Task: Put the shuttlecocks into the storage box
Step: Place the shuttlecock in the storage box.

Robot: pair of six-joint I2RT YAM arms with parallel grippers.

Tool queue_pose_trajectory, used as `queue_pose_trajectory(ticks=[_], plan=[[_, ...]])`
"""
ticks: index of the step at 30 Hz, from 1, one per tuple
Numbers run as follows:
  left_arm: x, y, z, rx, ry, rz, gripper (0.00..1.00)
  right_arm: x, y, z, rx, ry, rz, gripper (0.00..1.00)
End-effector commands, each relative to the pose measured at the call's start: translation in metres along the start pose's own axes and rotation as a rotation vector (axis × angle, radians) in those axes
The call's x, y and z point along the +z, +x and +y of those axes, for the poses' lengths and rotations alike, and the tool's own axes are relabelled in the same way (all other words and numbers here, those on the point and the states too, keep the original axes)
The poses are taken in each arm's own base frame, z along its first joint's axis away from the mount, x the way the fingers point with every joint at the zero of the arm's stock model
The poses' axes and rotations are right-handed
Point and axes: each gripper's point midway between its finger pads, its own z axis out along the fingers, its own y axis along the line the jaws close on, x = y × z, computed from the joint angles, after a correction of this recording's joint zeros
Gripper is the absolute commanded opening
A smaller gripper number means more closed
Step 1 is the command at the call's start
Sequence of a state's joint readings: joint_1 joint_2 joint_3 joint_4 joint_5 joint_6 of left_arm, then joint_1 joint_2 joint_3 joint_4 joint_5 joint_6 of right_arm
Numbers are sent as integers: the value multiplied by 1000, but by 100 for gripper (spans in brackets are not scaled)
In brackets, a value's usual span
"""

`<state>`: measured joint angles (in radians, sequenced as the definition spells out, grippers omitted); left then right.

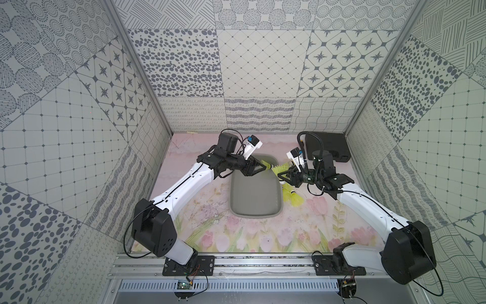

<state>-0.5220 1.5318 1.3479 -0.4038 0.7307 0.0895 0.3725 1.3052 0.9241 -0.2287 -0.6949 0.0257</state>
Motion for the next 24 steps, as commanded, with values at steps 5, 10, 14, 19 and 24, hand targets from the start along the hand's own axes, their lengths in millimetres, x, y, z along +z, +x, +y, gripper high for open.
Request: queue_pose_trajectory(ticks=[5, 10, 14, 19, 24], plan=[[-1, 9, -32, 235, 195, 17, 48, 13, -7, 24, -60, -121, 31, 31], [4, 16, -30, 247, 209, 42, 48, 22, -3, 32, -73, -152, 66, 32], [7, 18, -27, 258, 197, 53, 48, 26, -1, 37, -78, -168, 84, 32], [11, 23, -25, 254, 202, 66, 48, 29, 1, 41, -79, -185, 96, 32], [16, 27, -21, 237, 194, 86, 46, 30, 3, 44, -86, -196, 107, 32]])
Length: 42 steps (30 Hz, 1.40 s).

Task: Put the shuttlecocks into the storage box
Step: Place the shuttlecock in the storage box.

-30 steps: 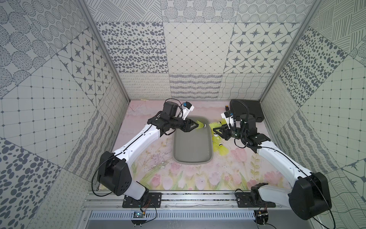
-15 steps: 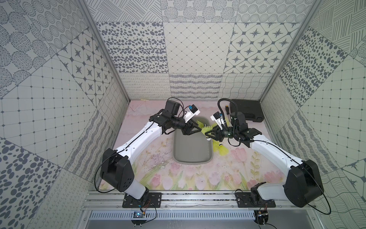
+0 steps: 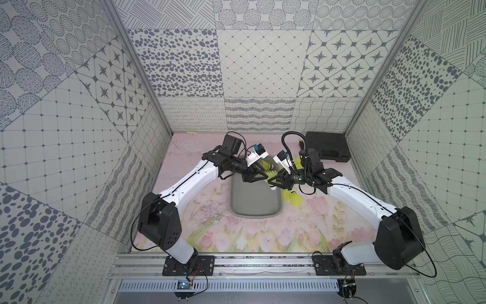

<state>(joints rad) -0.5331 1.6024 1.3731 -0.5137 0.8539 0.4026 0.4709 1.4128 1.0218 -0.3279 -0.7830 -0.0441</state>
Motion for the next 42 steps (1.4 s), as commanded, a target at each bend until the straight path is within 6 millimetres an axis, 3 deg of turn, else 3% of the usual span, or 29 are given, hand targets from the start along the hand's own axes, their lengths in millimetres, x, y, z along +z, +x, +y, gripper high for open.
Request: queue_pose_trajectory(ticks=[1, 6, 10, 14, 17, 20, 25, 34, 42], plan=[[2, 1, -5, 28, 37, 8, 46, 2, -8, 6, -48, -30, -7, 32], [5, 4, -5, 4, 48, 24, 36, 3, -8, 5, -44, -24, -2, 32], [6, 8, -6, -24, 61, 40, 22, 4, -10, 3, -40, -19, -2, 32], [6, 8, -8, -39, 77, 43, 1, 5, -10, 1, -30, -12, 6, 32], [5, 5, -10, -49, 82, 33, 0, 6, -9, -2, -24, -1, 8, 33], [2, -5, -10, -58, 71, -1, 0, 6, -8, -7, -19, 27, 9, 41], [1, -22, 2, -138, 3, -87, 0, 3, -7, -21, -15, 120, -23, 71], [-8, -34, 34, -408, -191, -285, 0, -27, -8, -45, -34, 360, -143, 82], [-5, -8, 76, -809, -369, -360, 0, -75, -13, -61, -18, 612, -342, 82]])
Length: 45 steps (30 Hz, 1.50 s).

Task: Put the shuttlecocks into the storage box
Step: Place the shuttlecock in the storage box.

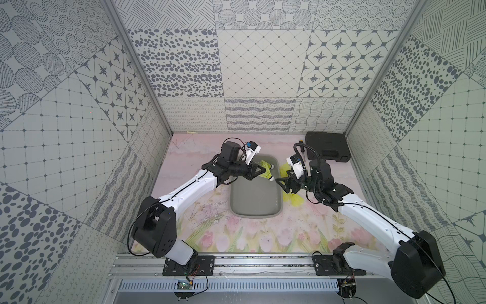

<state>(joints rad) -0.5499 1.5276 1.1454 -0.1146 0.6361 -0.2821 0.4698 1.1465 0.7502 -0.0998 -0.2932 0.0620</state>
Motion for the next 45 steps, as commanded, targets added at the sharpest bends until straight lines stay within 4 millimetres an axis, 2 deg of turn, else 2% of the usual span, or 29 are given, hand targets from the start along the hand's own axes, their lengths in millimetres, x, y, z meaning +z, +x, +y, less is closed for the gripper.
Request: queue_pose_trajectory(ticks=[1, 7, 13, 22, 34, 45], plan=[[4, -30, 33, -358, -146, -203, 0, -16, -28, -22, 24, 150, -155, 82], [17, -12, 67, -585, -230, -238, 0, -32, -25, -40, 80, 268, -194, 83], [38, 6, 84, -725, -236, -251, 0, -38, -19, -46, 109, 303, -201, 85], [60, 23, 105, -831, -272, -277, 0, -42, -13, -53, 146, 325, -194, 85], [81, 29, 121, -873, -296, -298, 0, -43, -8, -58, 173, 322, -180, 85], [95, 27, 124, -895, -272, -298, 0, -43, -5, -62, 177, 326, -171, 85]])
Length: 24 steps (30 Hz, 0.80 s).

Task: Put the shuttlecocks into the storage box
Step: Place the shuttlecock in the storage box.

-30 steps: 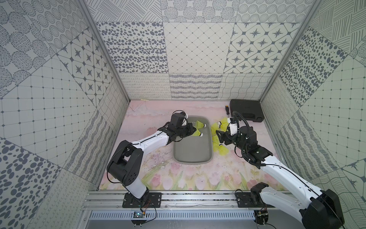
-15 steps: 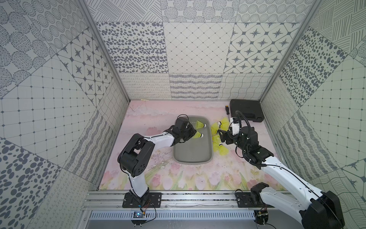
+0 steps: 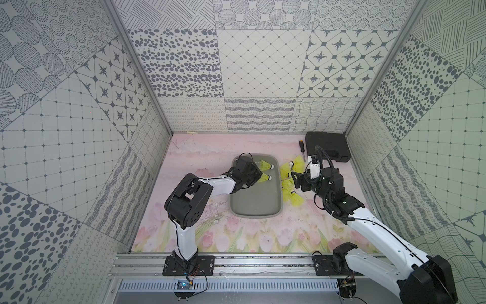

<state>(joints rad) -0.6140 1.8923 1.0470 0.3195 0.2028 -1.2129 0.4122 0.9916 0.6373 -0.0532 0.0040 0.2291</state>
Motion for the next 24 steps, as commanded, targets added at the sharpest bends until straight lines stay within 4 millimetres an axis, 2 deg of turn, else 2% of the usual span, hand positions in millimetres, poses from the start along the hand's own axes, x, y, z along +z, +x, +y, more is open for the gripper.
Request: queue_pose_trajectory(ticks=[1, 24], plan=[[5, -6, -18, -13, 64, -33, 0, -2, -4, 0, 2, -10, -27, 85], [25, -3, -14, -3, 49, 11, 0, -1, 1, -6, 12, 2, -10, 86]])
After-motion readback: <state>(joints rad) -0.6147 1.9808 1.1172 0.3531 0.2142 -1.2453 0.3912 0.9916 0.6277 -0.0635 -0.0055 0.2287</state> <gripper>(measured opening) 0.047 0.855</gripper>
